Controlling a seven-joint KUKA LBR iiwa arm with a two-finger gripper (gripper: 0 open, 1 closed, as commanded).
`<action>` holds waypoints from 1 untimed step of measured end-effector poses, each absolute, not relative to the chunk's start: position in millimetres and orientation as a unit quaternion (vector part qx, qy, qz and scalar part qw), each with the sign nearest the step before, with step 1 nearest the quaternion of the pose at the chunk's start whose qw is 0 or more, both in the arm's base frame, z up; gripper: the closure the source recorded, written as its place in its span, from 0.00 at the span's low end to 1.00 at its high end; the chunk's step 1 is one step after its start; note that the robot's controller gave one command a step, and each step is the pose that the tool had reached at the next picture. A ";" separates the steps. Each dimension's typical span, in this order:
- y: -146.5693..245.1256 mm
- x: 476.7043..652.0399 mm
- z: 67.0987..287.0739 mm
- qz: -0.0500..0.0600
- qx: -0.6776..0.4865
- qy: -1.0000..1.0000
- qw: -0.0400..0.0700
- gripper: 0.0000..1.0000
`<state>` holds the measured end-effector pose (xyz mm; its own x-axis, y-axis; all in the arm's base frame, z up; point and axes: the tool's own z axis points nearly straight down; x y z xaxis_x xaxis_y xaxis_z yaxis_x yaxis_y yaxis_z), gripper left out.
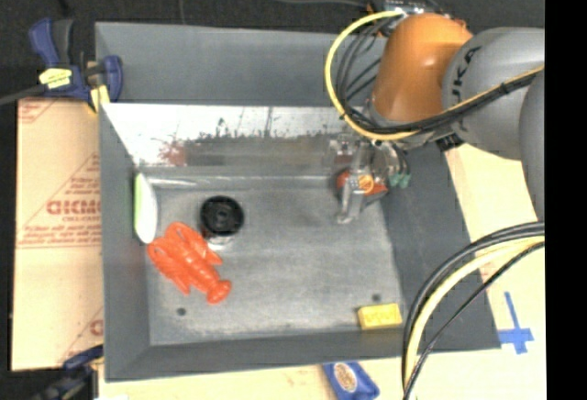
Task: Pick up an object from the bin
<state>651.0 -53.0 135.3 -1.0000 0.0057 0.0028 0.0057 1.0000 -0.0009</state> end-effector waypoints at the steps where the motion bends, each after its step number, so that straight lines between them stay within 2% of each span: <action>1: -53.1 652.4 140.7 0.001 -0.002 -1.000 -0.002 0.00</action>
Offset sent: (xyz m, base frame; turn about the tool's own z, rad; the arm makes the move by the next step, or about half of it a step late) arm 0.0033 -0.0698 -0.0258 -0.0229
